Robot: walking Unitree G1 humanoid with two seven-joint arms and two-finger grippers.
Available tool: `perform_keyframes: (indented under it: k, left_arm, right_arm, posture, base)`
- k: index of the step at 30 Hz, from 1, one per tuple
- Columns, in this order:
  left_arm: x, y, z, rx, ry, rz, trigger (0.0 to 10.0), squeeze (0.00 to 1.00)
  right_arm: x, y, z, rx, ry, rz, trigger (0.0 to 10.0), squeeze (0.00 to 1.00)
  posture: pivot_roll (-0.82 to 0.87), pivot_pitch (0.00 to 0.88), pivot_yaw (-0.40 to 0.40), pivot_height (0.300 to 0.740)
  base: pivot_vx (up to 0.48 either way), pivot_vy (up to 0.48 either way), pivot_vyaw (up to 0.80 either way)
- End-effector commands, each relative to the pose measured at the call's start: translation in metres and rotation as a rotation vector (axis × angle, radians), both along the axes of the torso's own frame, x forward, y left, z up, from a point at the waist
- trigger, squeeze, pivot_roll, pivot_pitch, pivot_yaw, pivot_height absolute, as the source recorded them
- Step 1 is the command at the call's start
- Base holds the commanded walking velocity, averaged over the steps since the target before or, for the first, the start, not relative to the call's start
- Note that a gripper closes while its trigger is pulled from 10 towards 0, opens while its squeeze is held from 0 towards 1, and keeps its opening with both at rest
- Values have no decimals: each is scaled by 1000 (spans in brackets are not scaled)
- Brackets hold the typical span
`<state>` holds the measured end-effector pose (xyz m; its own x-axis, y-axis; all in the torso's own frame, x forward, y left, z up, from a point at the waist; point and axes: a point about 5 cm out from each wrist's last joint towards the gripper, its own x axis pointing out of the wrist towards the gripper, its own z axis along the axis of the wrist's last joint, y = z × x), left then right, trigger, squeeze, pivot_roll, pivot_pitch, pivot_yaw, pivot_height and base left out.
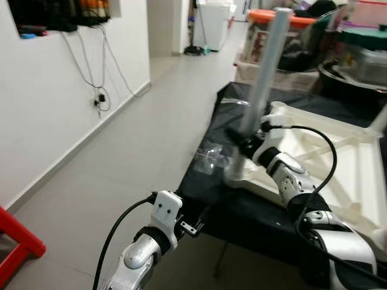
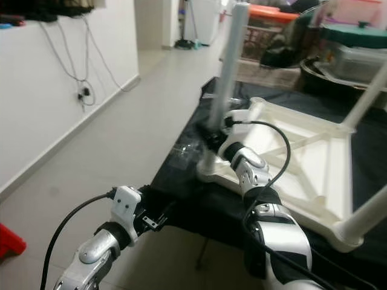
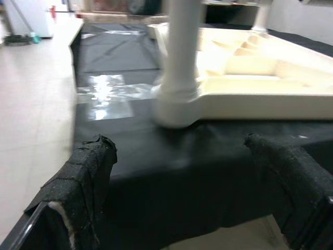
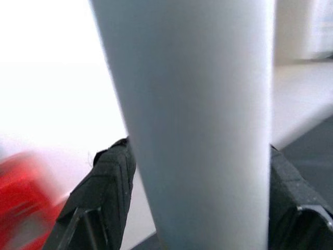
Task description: Building children table
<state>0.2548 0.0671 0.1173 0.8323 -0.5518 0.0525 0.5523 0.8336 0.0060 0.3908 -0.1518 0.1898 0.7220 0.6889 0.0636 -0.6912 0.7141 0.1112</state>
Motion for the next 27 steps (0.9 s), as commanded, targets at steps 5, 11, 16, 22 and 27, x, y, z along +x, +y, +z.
perform_keyframes:
  k: [5,11,16,22,27]
  left_arm:
    - [-1,-1,-1,7,2,-7,10000,0]
    - [-1,-1,0,8,2,-10,10000,0]
    - [-1,-1,0,7,3,-12,10000,0]
    - [0,-2,0,5,3,-12,10000,0]
    - [0,-2,0,5,3,-13,10000,0]
  right_arm:
    - [-15,37,-25,-128,70,327,10000,0]
    - [5,39,-19,-123,53,-93,0,0]
    - [14,0,-27,-128,159,-580,0,0]
    - [3,-53,-43,-99,266,-1074,0,0]
    - [-4,-62,-51,-81,302,-1253,0,0]
  posture:
    - [80,0,-82,740]
    - [78,0,-82,740]
    - [73,0,-77,740]
    - [71,0,-76,740]
    - [67,0,-71,740]
  base:
    - [0,0,0]
    - [0,0,0]
    - [0,0,0]
    - [0,0,0]
    - [0,0,0]
